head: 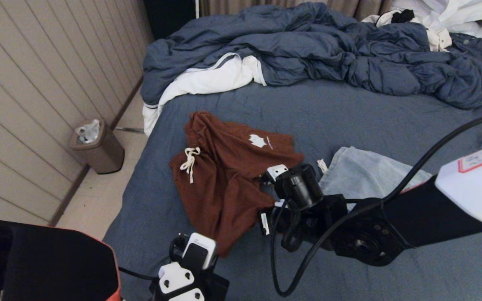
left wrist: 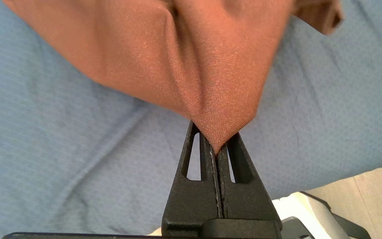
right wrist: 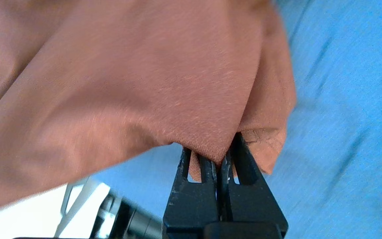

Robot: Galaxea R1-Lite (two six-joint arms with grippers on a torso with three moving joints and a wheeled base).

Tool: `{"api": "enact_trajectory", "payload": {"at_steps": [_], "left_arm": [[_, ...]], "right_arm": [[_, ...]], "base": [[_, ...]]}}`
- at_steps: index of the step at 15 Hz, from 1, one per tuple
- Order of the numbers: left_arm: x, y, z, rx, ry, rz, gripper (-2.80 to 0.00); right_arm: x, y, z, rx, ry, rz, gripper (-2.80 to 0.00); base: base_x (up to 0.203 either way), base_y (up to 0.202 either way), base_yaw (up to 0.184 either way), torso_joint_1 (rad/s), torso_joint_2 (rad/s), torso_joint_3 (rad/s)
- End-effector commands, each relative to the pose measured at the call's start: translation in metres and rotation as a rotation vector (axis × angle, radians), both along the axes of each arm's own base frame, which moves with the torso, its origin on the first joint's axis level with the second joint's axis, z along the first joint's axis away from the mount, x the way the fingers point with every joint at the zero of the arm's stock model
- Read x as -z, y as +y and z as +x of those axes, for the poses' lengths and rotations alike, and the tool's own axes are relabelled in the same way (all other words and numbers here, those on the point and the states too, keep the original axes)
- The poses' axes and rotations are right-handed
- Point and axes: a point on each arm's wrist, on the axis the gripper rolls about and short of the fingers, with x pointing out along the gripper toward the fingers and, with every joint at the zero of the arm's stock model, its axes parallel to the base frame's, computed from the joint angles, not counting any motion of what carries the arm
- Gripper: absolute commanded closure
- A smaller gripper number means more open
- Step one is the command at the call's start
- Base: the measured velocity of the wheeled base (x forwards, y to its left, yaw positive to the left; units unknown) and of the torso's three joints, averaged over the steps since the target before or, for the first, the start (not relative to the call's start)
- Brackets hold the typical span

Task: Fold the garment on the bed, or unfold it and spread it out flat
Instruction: Unford the brown shorts

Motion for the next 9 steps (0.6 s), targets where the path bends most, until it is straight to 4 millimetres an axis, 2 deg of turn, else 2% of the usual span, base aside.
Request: {"api": "enact_trajectory", "payload": {"at_steps": [1, 5, 9], "left_arm": [[0.019, -0.003, 0.002, 0.000, 0.014, 0.021, 0.00], [0.028, 0.003, 0.003, 0.011, 0.040, 0.022, 0.00], [0.030, 0.016, 0.000, 0.004, 0.097, 0.005, 0.00]], "right_arm": [[0.012, -0.004, -0.010, -0.058, 0.064, -0.007, 0.00], [0.039, -0.009, -0.025, -0.113, 0.153, -0.080, 0.00], [0.047, -0.010, -0.034, -0.156, 0.175, -0.126, 0.00]], "base": [[0.000, 0.000, 0.000, 0.000, 0.00, 0.000], [0.000, 0.000, 0.000, 0.000, 0.00, 0.000], [0.000, 0.000, 0.000, 0.000, 0.00, 0.000]]}}
